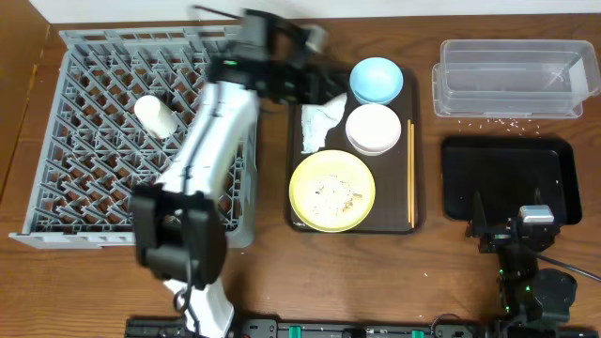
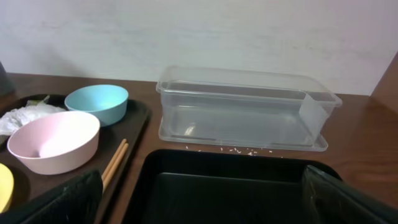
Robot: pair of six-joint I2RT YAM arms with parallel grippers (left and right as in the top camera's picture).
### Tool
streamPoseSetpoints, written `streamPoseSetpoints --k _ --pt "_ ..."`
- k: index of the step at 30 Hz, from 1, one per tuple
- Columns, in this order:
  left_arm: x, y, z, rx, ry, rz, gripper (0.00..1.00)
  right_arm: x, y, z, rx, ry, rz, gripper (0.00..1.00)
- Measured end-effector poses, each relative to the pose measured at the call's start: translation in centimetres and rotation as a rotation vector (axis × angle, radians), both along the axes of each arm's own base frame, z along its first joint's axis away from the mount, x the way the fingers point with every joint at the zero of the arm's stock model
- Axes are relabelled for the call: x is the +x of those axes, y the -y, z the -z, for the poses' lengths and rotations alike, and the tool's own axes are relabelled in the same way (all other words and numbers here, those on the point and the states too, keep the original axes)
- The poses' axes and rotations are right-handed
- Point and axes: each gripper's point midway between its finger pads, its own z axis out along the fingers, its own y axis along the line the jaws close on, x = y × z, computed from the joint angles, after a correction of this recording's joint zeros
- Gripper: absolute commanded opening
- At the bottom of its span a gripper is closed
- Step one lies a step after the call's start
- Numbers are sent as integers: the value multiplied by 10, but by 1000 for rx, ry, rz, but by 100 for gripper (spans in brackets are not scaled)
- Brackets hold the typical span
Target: Sort waste into correct bins and load items into the dishwasher
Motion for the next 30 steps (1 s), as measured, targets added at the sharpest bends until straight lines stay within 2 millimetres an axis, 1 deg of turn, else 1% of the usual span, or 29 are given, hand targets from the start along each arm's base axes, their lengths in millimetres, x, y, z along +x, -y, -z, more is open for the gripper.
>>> streamPoseSetpoints --k 2,5,6,7,9,10,13,15,19,21,27,30 --pt "-8 25 24 76 5 51 52 0 0 0 0 0 0 99" --pt "-21 53 61 202 34 137 51 0 0 0 0 0 0 99" --pt "-28 67 79 270 62 186 51 0 0 0 0 0 0 99" --pt "-32 75 89 310 80 212 51 0 0 0 0 0 0 99" --pt "-35 86 101 387 137 240 51 0 0 0 0 0 0 99" --pt "-36 91 103 417 165 252 51 0 0 0 0 0 0 99" --pt "-42 108 103 479 251 285 52 0 0 0 0 0 0 99" --pt "-45 113 104 501 277 303 52 0 0 0 0 0 0 99" --pt "-42 116 108 520 304 305 52 0 0 0 0 0 0 99" --pt "-40 115 118 537 298 306 51 0 0 0 0 0 0 99" --pt "-39 114 169 584 248 333 36 0 0 0 0 0 0 99" --pt "-39 114 172 585 242 332 35 0 0 0 0 0 0 99"
